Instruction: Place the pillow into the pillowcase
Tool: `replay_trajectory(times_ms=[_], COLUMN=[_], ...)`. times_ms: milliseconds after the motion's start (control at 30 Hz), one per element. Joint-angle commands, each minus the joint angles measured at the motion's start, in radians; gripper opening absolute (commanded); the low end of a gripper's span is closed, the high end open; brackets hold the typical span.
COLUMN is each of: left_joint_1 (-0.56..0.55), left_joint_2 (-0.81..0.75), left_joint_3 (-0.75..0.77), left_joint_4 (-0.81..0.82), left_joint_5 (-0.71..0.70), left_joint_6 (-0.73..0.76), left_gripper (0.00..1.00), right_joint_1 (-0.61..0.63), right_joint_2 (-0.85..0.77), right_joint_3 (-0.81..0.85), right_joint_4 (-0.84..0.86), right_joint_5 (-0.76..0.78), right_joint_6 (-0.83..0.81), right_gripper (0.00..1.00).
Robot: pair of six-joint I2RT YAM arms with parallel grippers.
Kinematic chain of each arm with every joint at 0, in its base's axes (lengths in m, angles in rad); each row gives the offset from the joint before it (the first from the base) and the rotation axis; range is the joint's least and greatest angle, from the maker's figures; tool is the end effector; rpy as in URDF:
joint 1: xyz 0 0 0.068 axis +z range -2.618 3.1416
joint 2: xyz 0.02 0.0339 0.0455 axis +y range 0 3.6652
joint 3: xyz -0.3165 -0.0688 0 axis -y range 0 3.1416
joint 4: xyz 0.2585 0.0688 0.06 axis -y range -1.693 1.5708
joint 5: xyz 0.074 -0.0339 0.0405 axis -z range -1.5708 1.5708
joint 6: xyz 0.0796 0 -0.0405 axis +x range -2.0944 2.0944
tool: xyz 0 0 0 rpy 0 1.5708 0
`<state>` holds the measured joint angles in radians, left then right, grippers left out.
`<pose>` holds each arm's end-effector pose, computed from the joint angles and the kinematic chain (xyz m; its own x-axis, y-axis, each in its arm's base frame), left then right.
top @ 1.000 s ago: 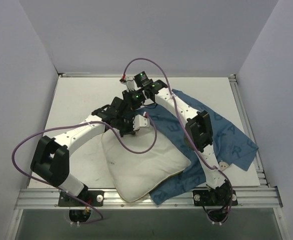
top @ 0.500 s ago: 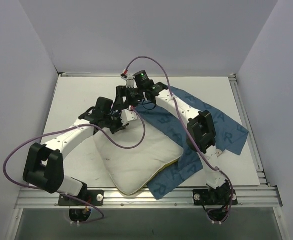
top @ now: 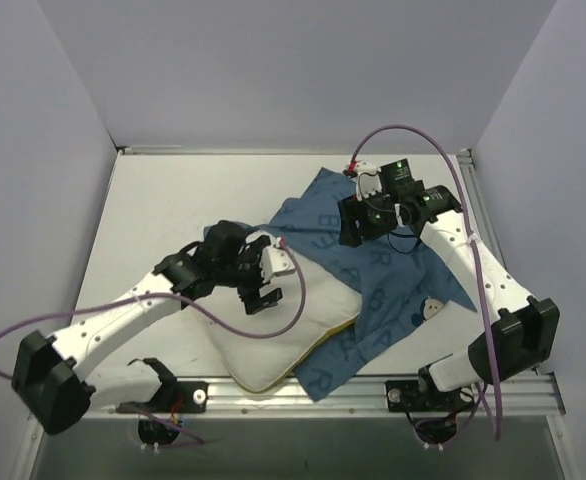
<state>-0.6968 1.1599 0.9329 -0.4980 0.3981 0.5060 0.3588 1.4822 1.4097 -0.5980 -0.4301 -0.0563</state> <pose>0.1867 -0.1965 0.3062 -0.0502 0.6246 -0.7793 0.9586 0.2492 0.1379 0.3337 0.1606 0.3789 -0.5457 -0.2593 -0.7968 -0.6568 0.7229 0.2146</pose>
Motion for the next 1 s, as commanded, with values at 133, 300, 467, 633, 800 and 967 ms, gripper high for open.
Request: replay_trajectory(times_ms=[133,300,467,633,800,967], left_joint_1=[-0.191,-0.355,-0.374,-0.250,-0.038,0.052], left_joint_2=[0.158,0.245,0.357,0.422,0.279,0.198], left_joint_3=[-0.006,-0.037,-0.014,0.049,0.079,0.185], left_joint_4=[0.053,0.137,0.174,0.214,0.399,0.450], left_joint_5=[-0.149,-0.272,-0.315,-0.172,-0.019,-0.044], left_joint_6=[-0.230,-0.213,-0.231,-0.331,-0.615,-0.832], left_gripper=[0.97,0.97,0.93,0.02,0.00,0.00], right_joint_1=[0.078,0.080,0.063,0.066,0.097,0.186], right_joint_2=[-0.049,-0.027,0.015,-0.005,-0.062,-0.091], right_joint_3=[-0.242,-0.330,-0.293,-0.233,-0.155,-0.040], right_joint_4=[-0.117,-0.089,-0.074,-0.106,-0.109,-0.020], right_joint_5=[0.113,0.146,0.105,-0.085,-0.326,-0.404], right_joint_6=[-0.083,-0.079,-0.054,-0.043,0.005,0.093], right_gripper=[0.57,0.53,0.17,0.00,0.00,0.00])
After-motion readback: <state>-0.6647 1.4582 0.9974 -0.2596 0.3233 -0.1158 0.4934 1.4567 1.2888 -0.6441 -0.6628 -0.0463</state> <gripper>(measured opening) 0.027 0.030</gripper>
